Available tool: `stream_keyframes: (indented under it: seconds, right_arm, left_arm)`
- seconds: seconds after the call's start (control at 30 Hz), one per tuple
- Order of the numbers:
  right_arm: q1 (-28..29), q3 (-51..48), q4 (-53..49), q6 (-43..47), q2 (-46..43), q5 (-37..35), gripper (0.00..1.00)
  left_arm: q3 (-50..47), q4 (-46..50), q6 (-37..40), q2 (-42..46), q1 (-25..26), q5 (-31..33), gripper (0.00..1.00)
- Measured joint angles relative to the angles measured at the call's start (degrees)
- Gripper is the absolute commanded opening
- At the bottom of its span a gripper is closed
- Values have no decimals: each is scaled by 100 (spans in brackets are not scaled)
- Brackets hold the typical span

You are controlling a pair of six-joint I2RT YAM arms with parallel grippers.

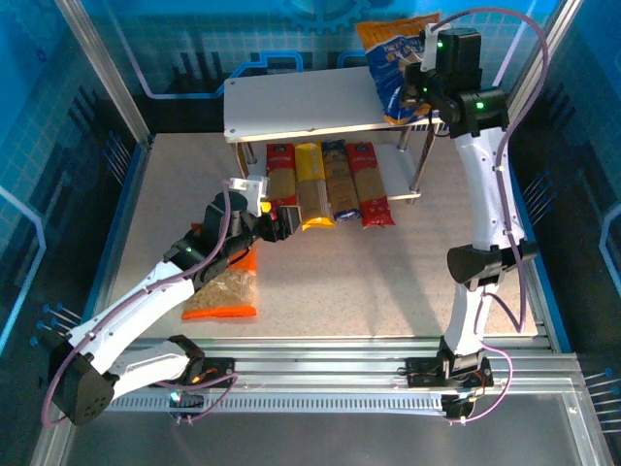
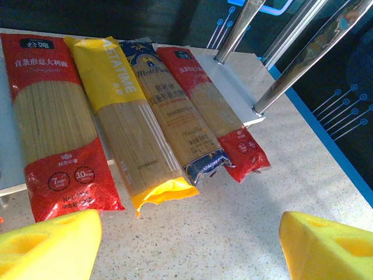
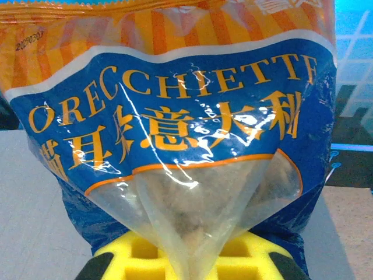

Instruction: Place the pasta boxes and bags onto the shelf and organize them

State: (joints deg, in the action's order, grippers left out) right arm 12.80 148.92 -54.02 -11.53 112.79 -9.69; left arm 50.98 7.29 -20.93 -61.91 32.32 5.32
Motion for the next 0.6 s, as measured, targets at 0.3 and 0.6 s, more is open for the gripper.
stream_keyframes:
  seconds: [0.3,0.6]
  right_arm:
    - [153,-24,59,-203,50,26,0]
    - [221,-96,153,-404,177,-37,10]
  left_arm:
    - [0,0,4,-39,0,0,81]
    - [0,28,9,-28,0,42,82]
